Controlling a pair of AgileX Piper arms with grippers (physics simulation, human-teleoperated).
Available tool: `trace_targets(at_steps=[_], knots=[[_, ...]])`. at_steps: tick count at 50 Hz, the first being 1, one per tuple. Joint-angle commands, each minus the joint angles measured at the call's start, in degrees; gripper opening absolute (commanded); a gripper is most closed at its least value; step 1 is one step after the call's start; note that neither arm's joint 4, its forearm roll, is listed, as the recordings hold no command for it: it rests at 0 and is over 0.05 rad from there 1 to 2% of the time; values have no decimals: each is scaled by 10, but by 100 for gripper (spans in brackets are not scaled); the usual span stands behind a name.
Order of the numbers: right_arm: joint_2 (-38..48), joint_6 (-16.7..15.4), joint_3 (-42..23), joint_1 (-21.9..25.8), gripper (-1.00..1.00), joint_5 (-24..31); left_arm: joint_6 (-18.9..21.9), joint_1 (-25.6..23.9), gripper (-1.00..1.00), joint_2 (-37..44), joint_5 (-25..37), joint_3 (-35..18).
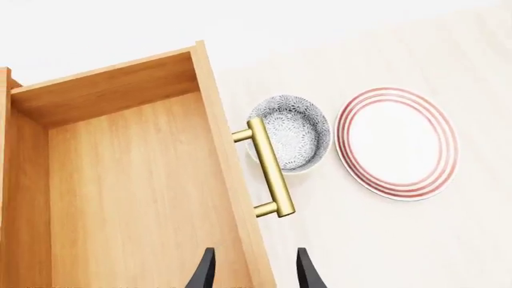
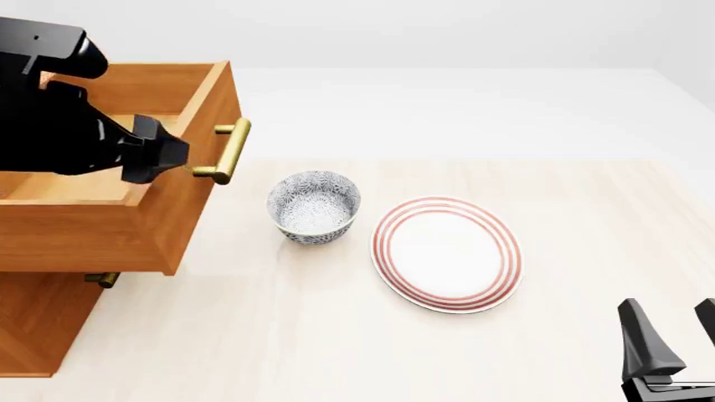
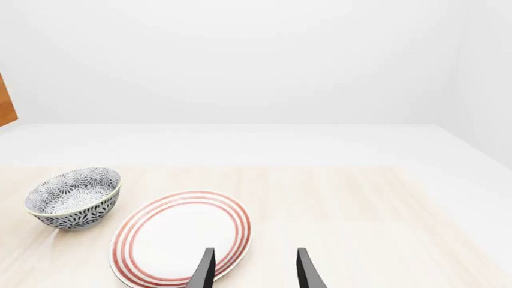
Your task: Open the top drawer of the cabinet.
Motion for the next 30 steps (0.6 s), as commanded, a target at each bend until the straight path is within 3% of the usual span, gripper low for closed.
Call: trace_targets(at_steps=[1, 30], knots=[[0, 0, 1, 0, 100, -1, -1, 4, 100, -26, 19, -7], [0, 0, 1, 0, 100, -1, 14, 39, 100, -97, 46, -34]])
